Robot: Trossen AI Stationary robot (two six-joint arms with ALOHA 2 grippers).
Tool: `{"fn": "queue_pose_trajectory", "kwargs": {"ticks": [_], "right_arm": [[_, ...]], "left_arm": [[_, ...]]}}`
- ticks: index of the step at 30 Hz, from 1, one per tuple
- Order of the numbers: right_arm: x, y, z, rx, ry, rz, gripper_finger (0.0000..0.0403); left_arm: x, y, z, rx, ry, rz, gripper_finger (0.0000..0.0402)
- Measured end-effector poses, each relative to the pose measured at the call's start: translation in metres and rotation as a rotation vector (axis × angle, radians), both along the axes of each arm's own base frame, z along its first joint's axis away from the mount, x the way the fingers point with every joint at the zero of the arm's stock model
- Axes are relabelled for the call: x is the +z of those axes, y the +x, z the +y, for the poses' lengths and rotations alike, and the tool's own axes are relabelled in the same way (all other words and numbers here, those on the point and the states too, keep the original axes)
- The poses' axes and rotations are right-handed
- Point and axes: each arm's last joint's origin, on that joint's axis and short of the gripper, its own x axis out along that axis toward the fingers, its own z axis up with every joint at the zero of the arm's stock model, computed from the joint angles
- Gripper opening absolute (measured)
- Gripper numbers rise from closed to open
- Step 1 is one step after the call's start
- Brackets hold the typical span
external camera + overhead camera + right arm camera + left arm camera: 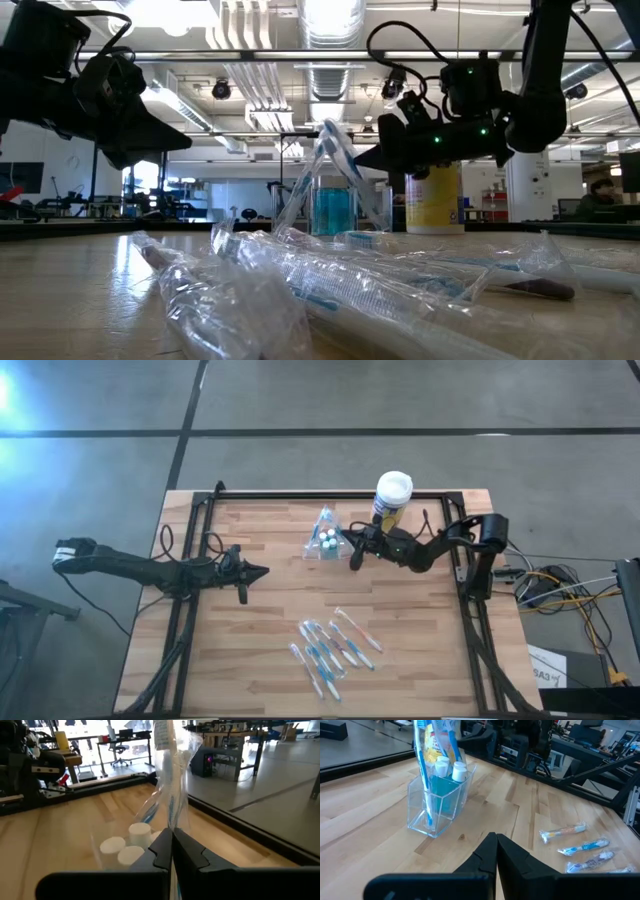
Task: Pick & Place toothbrushing station
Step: Put the blue toothbrush into the transparent organizer, then put the orange toothbrush into the transparent organizer
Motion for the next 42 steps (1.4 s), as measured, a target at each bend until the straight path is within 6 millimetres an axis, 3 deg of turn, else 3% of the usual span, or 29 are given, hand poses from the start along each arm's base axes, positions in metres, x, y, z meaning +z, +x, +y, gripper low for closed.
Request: {"fn": "queue_pose_trajectory", "kwargs": {"ticks": [13, 20, 27, 34, 42], "right_arm": [[-0.008, 0.001, 0.004, 0.060, 0.087, 0.036, 0.0018], [-0.006, 0.000, 0.004, 0.053, 0.132, 0.015, 0.0084], [0.017, -0.010, 0.007, 0.050, 0.119, -0.032, 0.0149], [0.062, -0.054, 0.025, 0.177, 0.017, -0.179, 0.0146], [0.088, -0.122, 0.051, 0.384, -0.077, -0.369, 0.0062]], "left_arm": [[0.000, 0.000, 0.000, 0.001, -0.002, 0.000, 0.0010], [0.000, 0.000, 0.000, 0.002, -0.007, -0.002, 0.0010], [0.000, 0.000, 0.000, 0.000, -0.015, -0.003, 0.0010], [0.000, 0.000, 0.000, 0.001, -0.029, -0.005, 0.0010], [0.000, 0.000, 0.000, -0.003, -0.039, -0.005, 0.0010]]}}
